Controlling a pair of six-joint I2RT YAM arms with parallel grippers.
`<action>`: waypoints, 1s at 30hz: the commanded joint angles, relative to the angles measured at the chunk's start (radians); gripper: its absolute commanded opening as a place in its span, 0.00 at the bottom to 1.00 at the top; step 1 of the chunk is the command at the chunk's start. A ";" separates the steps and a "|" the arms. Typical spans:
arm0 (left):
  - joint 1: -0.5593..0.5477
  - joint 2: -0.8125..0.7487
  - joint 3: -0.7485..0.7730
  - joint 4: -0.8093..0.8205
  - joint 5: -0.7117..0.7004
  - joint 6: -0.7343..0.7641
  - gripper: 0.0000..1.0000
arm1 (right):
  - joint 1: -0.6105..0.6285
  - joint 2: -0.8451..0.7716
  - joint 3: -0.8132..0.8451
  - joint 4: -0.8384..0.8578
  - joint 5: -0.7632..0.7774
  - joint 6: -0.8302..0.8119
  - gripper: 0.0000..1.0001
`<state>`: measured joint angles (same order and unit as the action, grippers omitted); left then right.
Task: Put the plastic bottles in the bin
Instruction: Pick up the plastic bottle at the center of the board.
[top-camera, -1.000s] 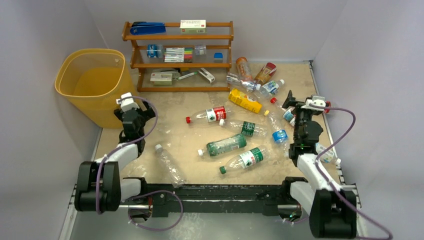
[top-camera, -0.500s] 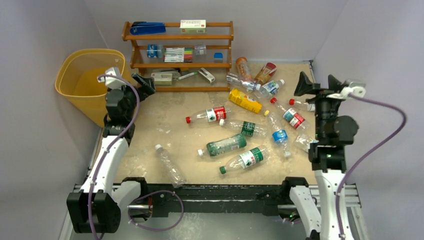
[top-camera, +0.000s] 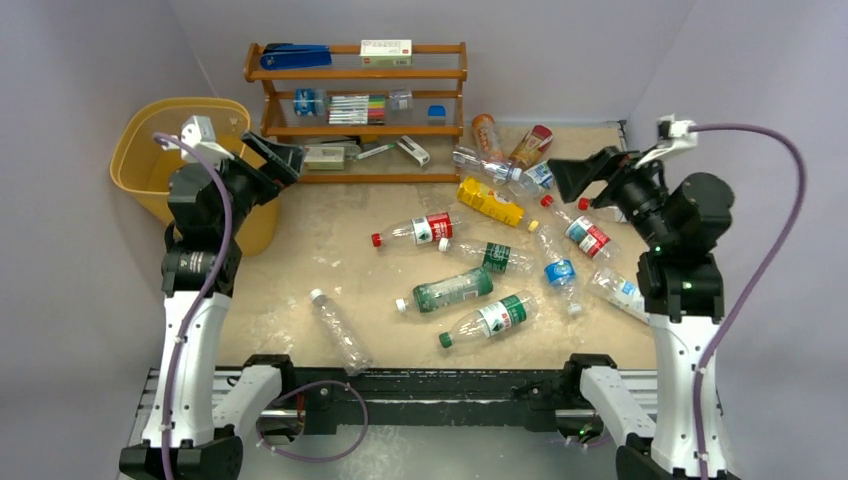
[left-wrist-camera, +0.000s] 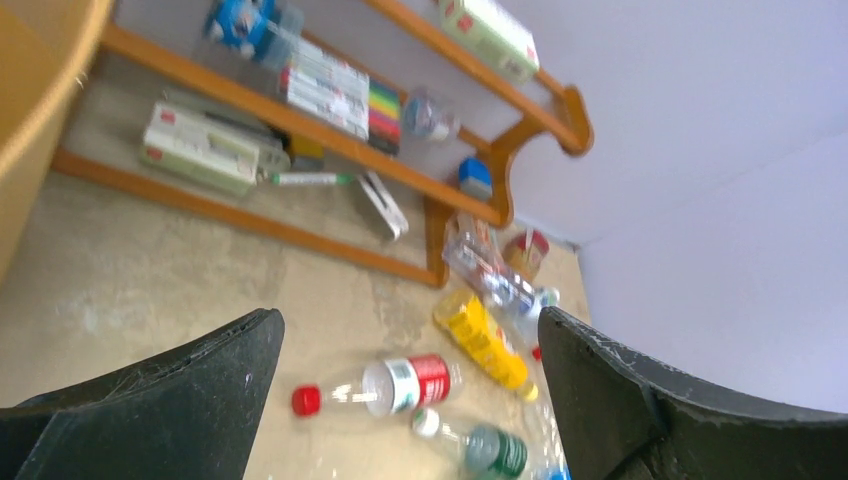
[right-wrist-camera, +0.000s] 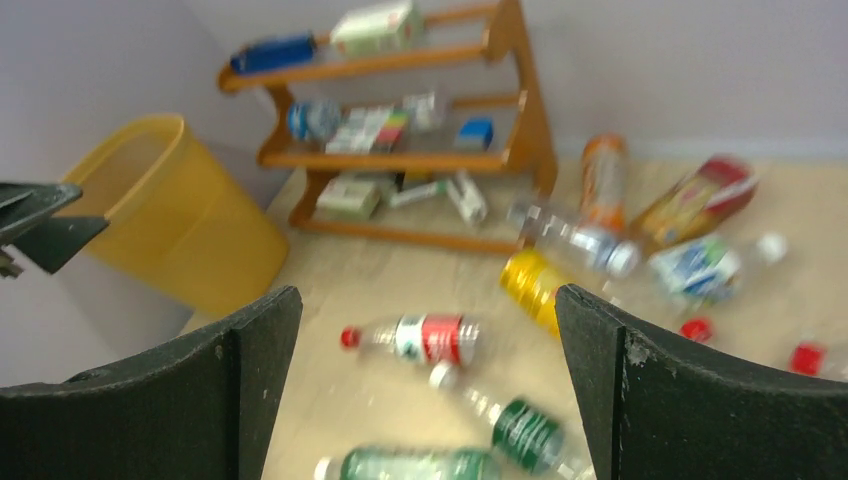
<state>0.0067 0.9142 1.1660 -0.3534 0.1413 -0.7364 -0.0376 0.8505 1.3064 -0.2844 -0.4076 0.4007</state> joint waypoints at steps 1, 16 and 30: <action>0.006 -0.035 -0.129 -0.029 0.172 -0.037 0.99 | 0.002 -0.010 -0.145 -0.025 -0.200 0.111 1.00; -0.379 0.065 -0.304 0.092 0.092 0.041 0.99 | 0.002 -0.009 -0.432 0.019 -0.196 0.060 1.00; -0.878 0.424 -0.172 0.046 -0.178 0.313 0.99 | 0.002 -0.075 -0.440 -0.069 -0.143 0.022 1.00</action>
<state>-0.8127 1.2709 0.9459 -0.3298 -0.0036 -0.5255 -0.0376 0.7876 0.8642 -0.3527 -0.5674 0.4454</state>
